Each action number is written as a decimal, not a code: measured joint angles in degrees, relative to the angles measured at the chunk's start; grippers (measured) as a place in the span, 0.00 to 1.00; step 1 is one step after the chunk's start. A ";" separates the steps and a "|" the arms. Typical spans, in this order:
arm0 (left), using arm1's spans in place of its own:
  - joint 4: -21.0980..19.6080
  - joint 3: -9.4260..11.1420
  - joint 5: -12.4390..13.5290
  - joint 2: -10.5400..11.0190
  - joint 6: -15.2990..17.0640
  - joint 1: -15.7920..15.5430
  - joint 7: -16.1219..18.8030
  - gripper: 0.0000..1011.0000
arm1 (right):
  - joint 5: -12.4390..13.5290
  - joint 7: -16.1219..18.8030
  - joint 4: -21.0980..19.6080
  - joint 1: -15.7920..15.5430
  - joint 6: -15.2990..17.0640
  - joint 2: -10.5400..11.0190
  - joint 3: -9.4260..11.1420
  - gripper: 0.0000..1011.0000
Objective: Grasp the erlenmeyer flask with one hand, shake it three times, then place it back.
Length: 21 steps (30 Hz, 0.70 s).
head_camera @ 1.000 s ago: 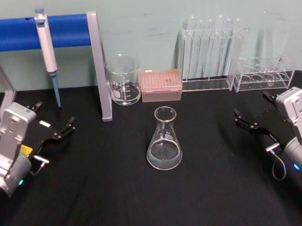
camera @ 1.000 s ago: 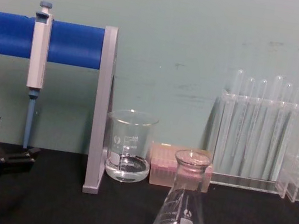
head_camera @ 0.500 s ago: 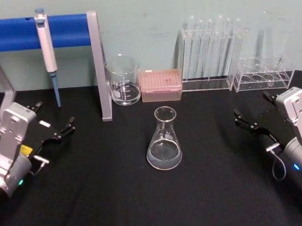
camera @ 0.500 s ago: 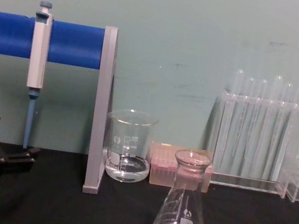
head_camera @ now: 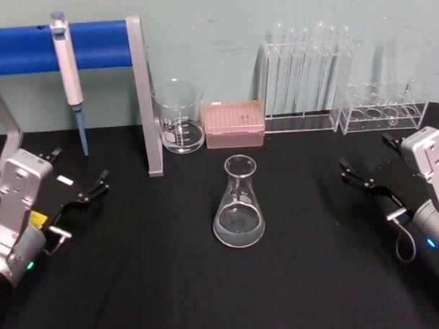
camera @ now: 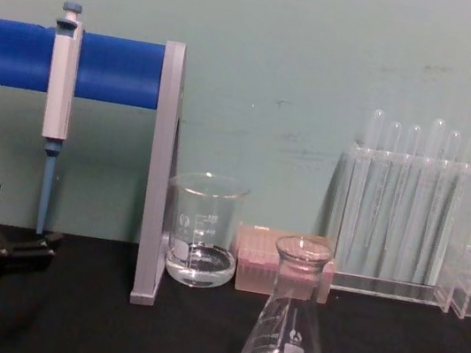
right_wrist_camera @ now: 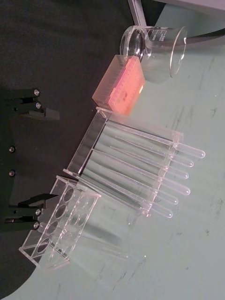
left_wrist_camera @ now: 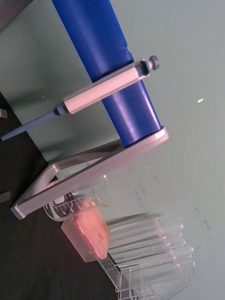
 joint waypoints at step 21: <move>0.00 0.00 0.00 0.00 0.00 0.00 0.00 0.99 | 1.77 3.53 -0.97 -1.37 -1.35 -0.35 2.06 0.99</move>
